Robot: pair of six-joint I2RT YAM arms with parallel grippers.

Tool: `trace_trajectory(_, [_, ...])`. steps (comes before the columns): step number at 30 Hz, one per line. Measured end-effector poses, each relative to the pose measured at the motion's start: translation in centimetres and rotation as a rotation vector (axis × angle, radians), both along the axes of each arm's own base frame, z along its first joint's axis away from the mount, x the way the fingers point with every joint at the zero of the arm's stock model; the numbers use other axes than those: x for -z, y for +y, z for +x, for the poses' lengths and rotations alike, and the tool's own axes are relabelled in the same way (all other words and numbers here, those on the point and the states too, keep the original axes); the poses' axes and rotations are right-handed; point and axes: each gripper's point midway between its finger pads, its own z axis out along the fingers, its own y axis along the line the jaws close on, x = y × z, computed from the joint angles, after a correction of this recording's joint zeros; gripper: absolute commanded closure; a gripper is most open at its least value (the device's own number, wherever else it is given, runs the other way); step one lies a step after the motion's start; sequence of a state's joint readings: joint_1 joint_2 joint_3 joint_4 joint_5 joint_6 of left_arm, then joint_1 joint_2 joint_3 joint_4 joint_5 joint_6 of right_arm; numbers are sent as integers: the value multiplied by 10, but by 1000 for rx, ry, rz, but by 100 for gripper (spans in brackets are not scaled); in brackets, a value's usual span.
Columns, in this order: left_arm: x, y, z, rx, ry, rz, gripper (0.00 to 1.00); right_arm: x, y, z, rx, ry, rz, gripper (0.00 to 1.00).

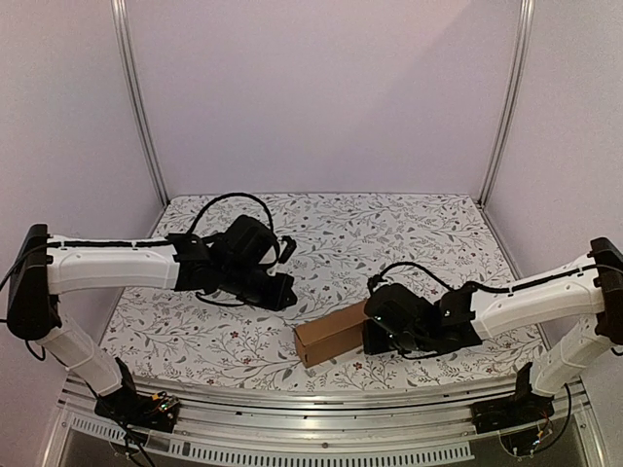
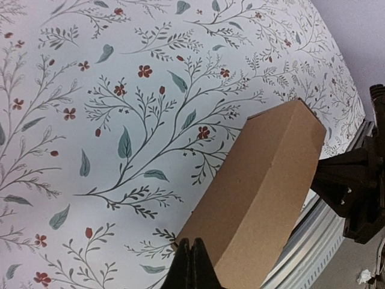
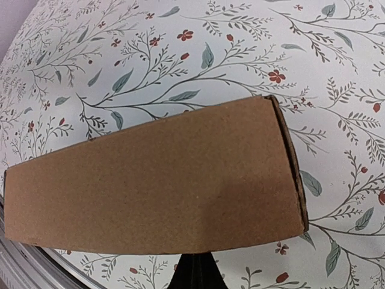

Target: Fold the paper box

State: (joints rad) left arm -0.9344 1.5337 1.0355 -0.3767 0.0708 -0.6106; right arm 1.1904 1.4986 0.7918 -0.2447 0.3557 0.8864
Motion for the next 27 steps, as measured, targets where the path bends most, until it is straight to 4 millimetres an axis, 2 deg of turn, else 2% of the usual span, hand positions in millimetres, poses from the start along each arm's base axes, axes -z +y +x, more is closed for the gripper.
trace_trajectory(9, [22,23,-6,-35,33,40,100,-5,32,18,24,-40,42,100])
trace_trajectory(20, [20,42,-10,-86,20,38,100,-23,100,42,-46,-58,132,100])
trace_trajectory(23, [19,46,-8,-101,14,37,100,-21,103,47,-55,-53,133,100])
trace_trajectory(27, [20,49,-6,-114,14,39,100,-20,98,56,-48,-54,128,100])
